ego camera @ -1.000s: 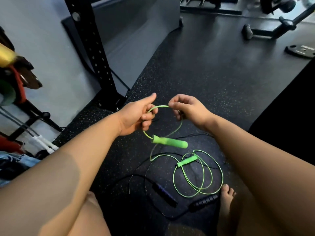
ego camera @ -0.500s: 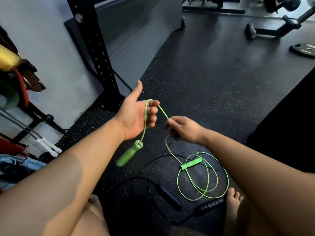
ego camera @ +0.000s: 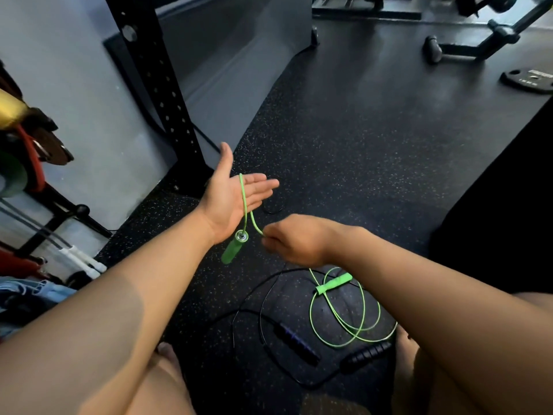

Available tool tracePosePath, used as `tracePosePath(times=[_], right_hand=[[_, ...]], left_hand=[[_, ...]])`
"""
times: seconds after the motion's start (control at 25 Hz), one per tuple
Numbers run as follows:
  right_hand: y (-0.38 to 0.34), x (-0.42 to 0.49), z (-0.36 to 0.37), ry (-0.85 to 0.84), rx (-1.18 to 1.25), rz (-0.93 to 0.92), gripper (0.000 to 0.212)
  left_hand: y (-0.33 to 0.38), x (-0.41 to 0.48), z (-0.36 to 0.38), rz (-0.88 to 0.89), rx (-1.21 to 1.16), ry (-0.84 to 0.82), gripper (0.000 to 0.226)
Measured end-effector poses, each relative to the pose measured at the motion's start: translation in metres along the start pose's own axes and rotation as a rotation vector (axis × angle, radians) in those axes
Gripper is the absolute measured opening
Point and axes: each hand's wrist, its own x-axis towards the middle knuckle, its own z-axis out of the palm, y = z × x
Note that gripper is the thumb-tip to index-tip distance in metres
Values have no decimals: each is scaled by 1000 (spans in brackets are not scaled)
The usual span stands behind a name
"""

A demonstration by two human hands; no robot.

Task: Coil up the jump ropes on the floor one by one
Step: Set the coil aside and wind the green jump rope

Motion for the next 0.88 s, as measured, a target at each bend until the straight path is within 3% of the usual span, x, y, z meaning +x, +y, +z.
tracePosePath(times=[0.16,0.24,0.32,0.44,0.64,0.8,0.88], right_hand=[[18,-3,-23,217,12,-75,26],[34,-5,-30,273,78,-59,24],[49,-7,-30,310,231,-43,23],[64,-7,-26,389,442,-16,34],[74,-5,-6,465,536,135,46],[60,-2,16,236,803,248,47],[53,-1,21,100,752,237,45]], left_hand=[[-12,-3,3,-177,319,-280,125],[-12,-6,5,-241,390,-406,135],[-7,-12,9,-267,401,-450,129],[1,-17,16,-217,279,-472,109],[11,-20,19,-120,-100,-445,113],[13,-19,17,-9,-389,-402,125],[14,-17,15,52,-479,-379,131]])
